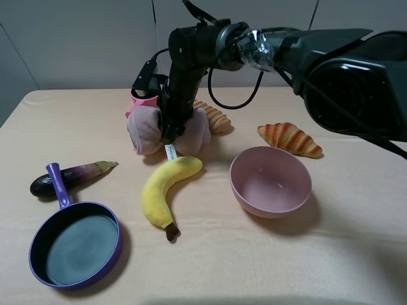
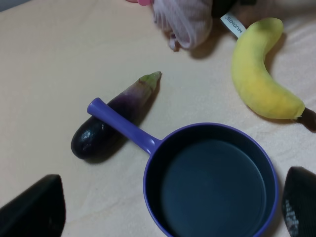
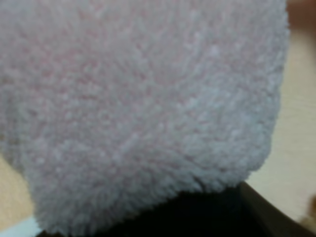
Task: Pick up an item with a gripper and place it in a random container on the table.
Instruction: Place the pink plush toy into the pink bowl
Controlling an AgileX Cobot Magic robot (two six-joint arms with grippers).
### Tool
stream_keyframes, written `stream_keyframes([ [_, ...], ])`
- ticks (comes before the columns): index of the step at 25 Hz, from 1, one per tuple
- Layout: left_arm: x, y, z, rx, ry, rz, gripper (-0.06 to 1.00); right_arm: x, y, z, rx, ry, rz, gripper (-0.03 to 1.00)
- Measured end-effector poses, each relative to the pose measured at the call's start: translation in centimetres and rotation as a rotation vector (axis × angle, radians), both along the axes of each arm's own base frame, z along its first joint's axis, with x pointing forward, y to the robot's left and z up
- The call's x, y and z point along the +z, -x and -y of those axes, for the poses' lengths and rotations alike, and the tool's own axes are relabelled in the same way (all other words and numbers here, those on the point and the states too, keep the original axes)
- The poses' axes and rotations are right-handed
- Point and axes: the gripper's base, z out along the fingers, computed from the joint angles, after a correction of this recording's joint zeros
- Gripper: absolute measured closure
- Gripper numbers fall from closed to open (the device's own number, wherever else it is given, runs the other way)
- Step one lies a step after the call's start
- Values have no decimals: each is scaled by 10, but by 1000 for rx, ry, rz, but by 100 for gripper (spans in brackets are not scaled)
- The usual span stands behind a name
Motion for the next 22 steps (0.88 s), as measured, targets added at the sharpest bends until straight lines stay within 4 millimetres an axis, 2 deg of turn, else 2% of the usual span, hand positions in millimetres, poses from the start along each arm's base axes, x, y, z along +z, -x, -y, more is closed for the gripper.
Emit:
stream_keyframes([
  [10, 0, 0, 0, 0, 0, 0, 6, 56, -4, 1, 31, 50, 20, 61],
  [22, 0, 0, 0, 0, 0, 0, 6, 94, -2, 8, -6, 67, 51, 61],
])
